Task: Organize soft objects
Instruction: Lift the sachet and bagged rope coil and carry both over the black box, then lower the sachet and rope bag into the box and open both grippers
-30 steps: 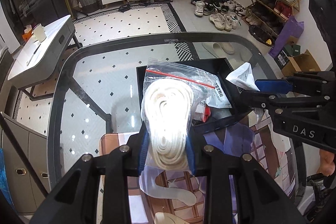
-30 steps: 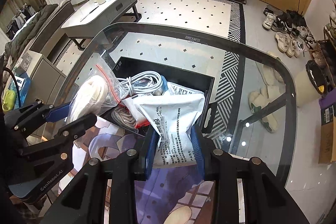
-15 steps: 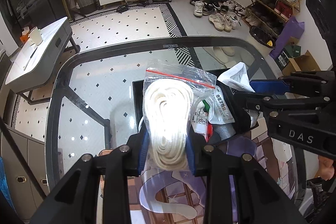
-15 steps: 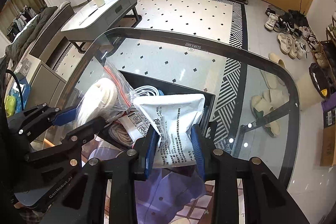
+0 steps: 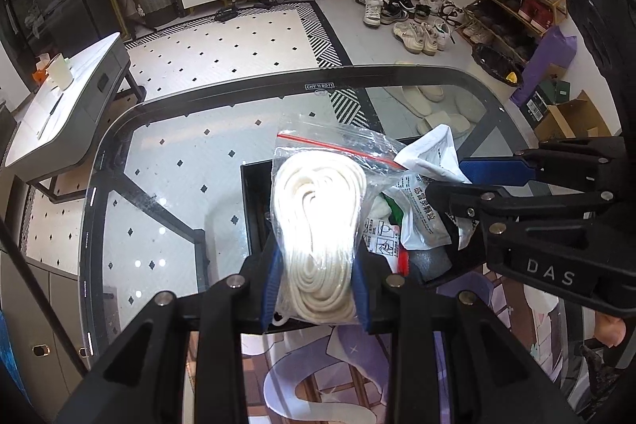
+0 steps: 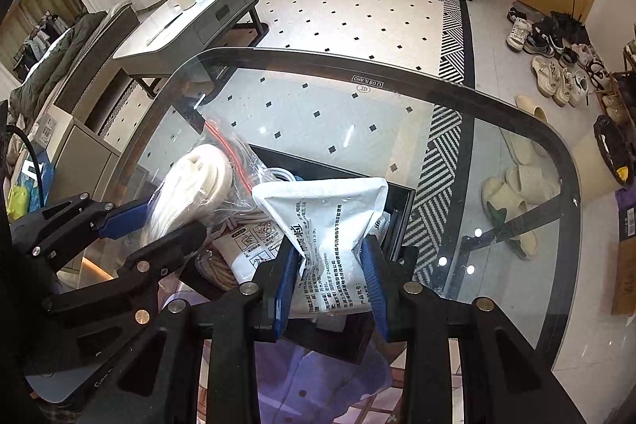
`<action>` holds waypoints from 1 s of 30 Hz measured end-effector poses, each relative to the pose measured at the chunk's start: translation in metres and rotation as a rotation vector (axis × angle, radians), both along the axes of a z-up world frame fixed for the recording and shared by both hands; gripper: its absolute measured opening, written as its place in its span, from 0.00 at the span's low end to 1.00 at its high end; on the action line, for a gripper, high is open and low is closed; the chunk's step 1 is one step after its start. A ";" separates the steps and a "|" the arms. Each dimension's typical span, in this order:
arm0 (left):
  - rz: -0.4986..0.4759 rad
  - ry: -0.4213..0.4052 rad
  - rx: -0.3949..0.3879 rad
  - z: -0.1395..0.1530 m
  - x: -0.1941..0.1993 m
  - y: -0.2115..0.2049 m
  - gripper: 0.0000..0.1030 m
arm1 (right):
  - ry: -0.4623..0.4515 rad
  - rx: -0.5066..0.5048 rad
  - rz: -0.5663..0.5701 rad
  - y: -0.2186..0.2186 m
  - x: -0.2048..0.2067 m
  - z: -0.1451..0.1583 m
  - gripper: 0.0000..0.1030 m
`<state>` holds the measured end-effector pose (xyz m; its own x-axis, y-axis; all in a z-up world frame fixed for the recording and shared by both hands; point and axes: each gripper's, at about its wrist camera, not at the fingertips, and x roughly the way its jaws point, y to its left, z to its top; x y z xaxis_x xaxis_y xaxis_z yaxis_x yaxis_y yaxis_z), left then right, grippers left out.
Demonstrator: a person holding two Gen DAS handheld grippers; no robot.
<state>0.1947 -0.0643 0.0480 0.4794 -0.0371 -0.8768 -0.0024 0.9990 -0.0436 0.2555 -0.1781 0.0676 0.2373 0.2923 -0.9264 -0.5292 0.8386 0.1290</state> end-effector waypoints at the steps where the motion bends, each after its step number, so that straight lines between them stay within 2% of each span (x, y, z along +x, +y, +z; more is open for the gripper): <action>1: -0.001 0.003 0.000 -0.001 0.001 0.000 0.28 | 0.002 -0.001 0.000 0.000 0.001 -0.001 0.32; 21: -0.004 0.067 -0.029 -0.023 0.017 0.002 0.30 | 0.026 0.002 0.007 0.014 0.008 -0.019 0.32; 27: -0.019 0.077 -0.019 -0.022 0.015 0.001 0.39 | 0.032 0.025 -0.002 0.012 0.009 -0.016 0.32; 29: -0.022 0.068 -0.029 -0.020 0.013 0.001 0.47 | 0.031 0.027 -0.006 0.011 0.008 -0.015 0.34; 30: -0.022 0.063 -0.030 -0.019 0.012 0.001 0.55 | 0.031 0.030 -0.009 0.010 0.008 -0.015 0.35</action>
<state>0.2064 -0.0631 0.0291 0.4221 -0.0734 -0.9036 0.0160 0.9972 -0.0735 0.2632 -0.1684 0.0530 0.2111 0.3182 -0.9242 -0.5173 0.8386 0.1706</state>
